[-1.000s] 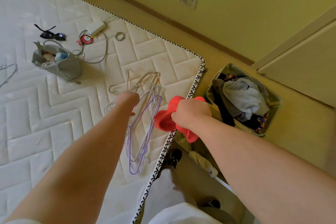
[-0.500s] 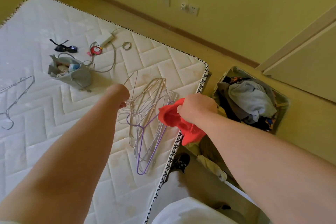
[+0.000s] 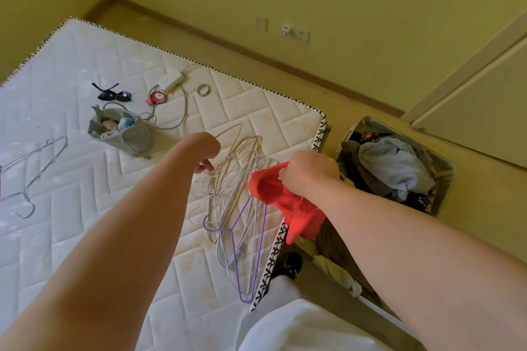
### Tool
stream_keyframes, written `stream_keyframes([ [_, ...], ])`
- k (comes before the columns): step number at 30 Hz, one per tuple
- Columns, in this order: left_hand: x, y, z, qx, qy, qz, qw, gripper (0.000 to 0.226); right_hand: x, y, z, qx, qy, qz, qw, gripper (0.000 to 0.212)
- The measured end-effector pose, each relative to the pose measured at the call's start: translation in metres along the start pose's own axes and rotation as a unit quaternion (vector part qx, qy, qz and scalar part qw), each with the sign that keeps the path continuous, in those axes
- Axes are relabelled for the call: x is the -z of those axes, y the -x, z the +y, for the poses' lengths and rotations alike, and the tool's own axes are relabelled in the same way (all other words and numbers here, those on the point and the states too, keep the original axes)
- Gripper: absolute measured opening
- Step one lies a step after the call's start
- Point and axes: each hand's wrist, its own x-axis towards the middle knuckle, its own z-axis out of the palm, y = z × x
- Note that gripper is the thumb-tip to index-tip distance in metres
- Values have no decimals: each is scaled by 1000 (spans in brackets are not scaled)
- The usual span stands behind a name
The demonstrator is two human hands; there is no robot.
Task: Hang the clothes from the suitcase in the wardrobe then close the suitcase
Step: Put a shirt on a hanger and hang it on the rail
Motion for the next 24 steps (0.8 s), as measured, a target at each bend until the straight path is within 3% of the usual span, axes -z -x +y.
stream_keyframes([
  [3, 10, 9, 19, -97, 11, 99, 990, 56, 13, -4, 15, -44, -50, 5, 998, 42],
  [5, 11, 20, 25, -148, 13, 174, 973, 46, 21, -9, 28, -56, -95, 16, 994, 55],
  [7, 7, 28, 31, -178, -16, 197, 964, 63, 35, -10, 43, -70, -137, 27, 988, 58],
  [11, 1, 27, 36, -153, 124, 129, 972, 80, 61, -6, 71, -82, -246, 69, 963, 62],
  [14, -2, 38, 45, -228, 193, 76, 951, 79, 78, -1, 96, -96, -328, 131, 931, 58],
  [17, -6, 46, 68, -313, 168, 91, 930, 60, 94, 5, 119, -116, -378, 177, 901, 59],
  [21, 5, 66, 107, -336, 117, 222, 908, 72, 105, 12, 155, -157, -389, 220, 881, 52],
  [24, 23, 84, 138, -348, 69, 341, 870, 76, 110, 19, 177, -195, -378, 230, 875, 44],
])
